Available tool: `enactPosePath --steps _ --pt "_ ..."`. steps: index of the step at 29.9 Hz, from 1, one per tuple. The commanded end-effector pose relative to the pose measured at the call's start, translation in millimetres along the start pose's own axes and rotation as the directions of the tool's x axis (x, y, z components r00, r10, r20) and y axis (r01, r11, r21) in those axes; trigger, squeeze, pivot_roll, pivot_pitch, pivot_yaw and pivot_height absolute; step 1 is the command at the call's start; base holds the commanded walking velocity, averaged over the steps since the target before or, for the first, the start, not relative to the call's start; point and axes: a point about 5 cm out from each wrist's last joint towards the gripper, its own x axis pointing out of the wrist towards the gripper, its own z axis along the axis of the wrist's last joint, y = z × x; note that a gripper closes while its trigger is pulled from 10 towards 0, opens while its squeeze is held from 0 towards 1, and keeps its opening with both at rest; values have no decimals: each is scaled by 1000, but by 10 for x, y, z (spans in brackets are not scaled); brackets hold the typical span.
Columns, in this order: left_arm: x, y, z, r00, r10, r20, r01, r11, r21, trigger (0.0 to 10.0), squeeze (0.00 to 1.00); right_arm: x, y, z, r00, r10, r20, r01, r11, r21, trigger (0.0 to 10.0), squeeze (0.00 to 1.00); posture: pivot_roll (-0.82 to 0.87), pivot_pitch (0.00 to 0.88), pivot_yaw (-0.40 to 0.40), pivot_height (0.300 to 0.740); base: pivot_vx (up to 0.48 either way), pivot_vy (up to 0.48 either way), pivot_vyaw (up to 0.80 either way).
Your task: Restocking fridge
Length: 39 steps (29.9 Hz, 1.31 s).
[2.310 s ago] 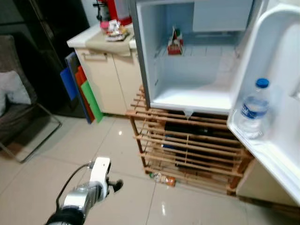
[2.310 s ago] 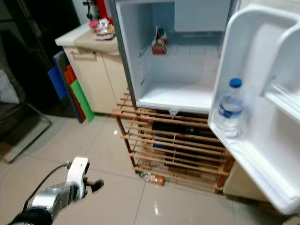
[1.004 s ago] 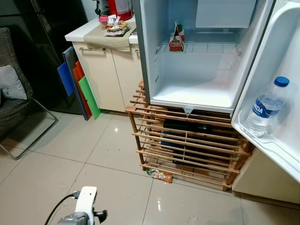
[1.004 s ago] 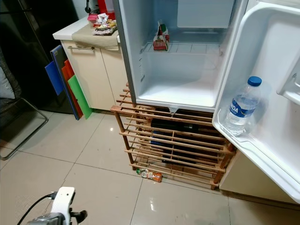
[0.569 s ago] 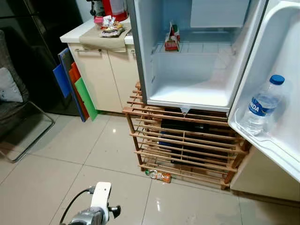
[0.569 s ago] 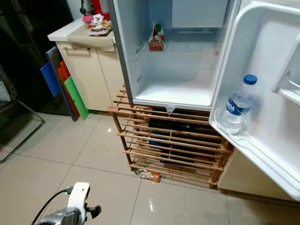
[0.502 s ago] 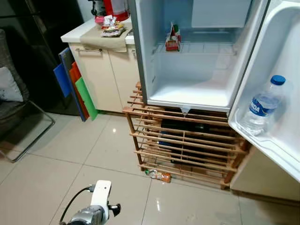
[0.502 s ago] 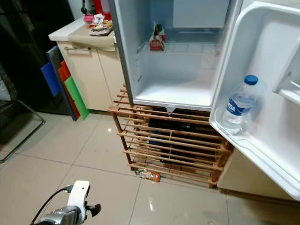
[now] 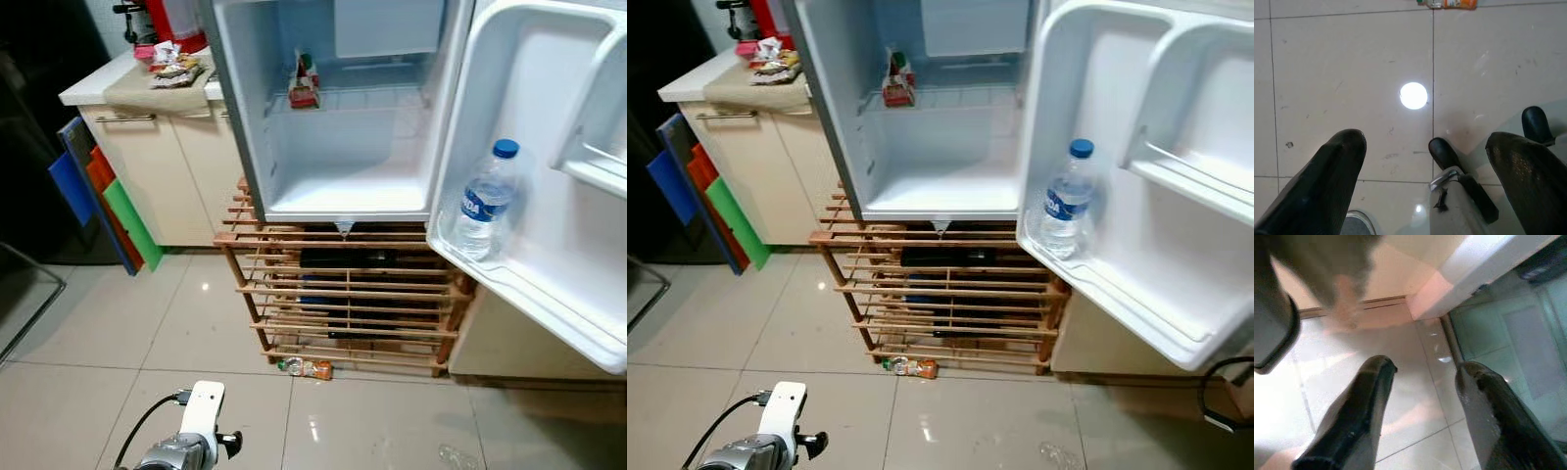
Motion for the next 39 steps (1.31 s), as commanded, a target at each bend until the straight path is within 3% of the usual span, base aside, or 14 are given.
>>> enactPosePath --steps 1,2,4,5,7,8,9,12,15,18,28,31,34,39 --pt "-8 52 -25 1000 22 -13 -22 1000 0 10000 0 35 486 51 961 272 39 -266 957 -114 10000 0 -263 0 100 740 0 0 0" --pt "-8 51 -45 1000 22 -20 -22 1000 4 10000 0 4 698 -30 915 403 17 -396 905 -154 10000 0 -264 0 100 740 0 0 0" --pt "-8 51 -45 1000 22 -20 -22 1000 4 10000 0 4 698 -30 915 403 17 -396 905 -154 10000 0 -264 0 100 740 0 0 0" --pt "-8 51 -64 999 22 -28 -21 1000 10 10000 0 -80 902 -115 843 538 -1 -528 827 -195 10000 0 -265 0 101 740 0 0 0" --pt "-9 46 -112 999 17 -47 -15 999 48 10000 0 -425 1265 -386 625 776 -89 -768 591 -247 10000 0 -269 0 96 740 0 0 0" --pt "-9 46 -112 999 17 -47 -15 999 48 10000 0 -425 1265 -386 625 776 -89 -768 591 -247 10000 0 -269 0 96 740 0 0 0" --pt "-13 54 -180 997 17 -73 -10 994 105 10000 0 -724 1421 -682 443 872 -208 -886 390 -250 10000 0 -272 0 96 740 0 0 0" --pt "-21 69 -281 994 19 -110 -1 988 157 10000 0 -830 1371 -1002 369 868 -332 -924 302 -236 10000 0 -277 0 95 740 0 0 0" --pt "-29 87 -339 991 26 -129 -2 984 180 10000 0 -813 1275 -1220 382 822 -422 -919 291 -265 10000 0 -285 0 99 740 0 0 0" --pt "-51 141 -475 984 49 -173 -9 974 227 10000 0 -764 961 -1630 463 630 -623 -884 281 -373 10000 0 -290 0 105 740 0 0 0" --pt "-103 214 -731 963 82 -258 27 919 393 10000 0 -560 518 -1465 621 426 -658 -782 386 -489 10000 0 -279 0 105 740 0 0 0" --pt "-117 201 -818 956 78 -283 44 916 399 10000 0 -377 577 -1276 728 425 -538 -685 493 -536 10000 0 -278 0 108 740 0 0 0" --pt "-126 267 -782 956 82 -282 42 912 408 10000 0 -243 819 -813 742 587 -325 -668 608 -429 10000 0 -276 0 115 740 0 0 0" --pt "-135 334 -740 958 88 -273 37 906 422 10000 0 -280 1032 -196 682 717 -143 -698 580 -419 10000 0 -271 0 119 740 0 0 0"
